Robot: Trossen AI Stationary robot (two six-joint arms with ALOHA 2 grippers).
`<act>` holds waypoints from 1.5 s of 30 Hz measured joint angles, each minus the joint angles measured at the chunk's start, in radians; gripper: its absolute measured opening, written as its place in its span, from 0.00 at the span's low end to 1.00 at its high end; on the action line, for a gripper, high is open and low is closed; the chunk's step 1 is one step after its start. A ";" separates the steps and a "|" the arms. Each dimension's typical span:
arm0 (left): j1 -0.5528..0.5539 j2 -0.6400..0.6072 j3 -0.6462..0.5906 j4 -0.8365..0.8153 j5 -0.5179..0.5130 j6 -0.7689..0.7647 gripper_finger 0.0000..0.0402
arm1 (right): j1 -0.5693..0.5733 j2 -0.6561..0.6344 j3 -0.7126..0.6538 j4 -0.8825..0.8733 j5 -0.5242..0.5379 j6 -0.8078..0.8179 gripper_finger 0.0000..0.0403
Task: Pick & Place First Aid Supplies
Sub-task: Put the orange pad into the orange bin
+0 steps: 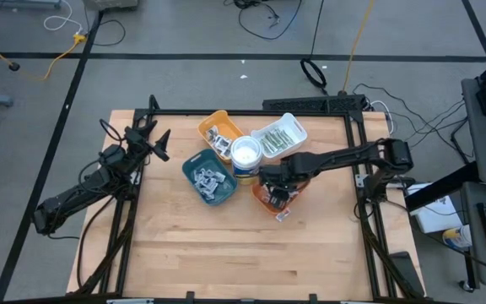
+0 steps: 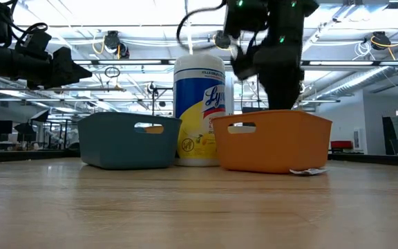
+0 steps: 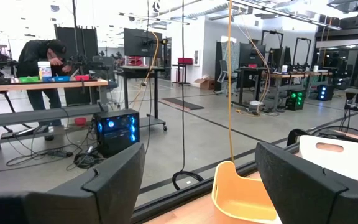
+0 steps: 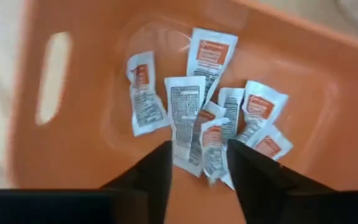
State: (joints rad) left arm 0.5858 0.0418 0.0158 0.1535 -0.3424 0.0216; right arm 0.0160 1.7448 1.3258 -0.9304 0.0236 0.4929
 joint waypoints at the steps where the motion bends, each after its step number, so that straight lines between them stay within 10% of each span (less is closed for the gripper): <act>1: 0.000 0.000 0.000 0.000 0.000 0.000 0.77 | 0.001 -0.015 0.000 0.001 -0.008 -0.028 0.40; 22: 0.000 0.000 0.000 0.000 0.000 0.000 0.77 | 0.387 -0.187 -0.140 0.140 -0.026 -0.405 0.41; 45: 0.000 0.000 0.000 0.000 0.000 0.000 0.77 | 0.551 -0.167 -0.325 0.394 0.298 0.231 0.33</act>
State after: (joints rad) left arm 0.5859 0.0418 0.0158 0.1535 -0.3424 0.0216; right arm 0.5671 1.5783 1.0004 -0.5359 0.3218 0.7237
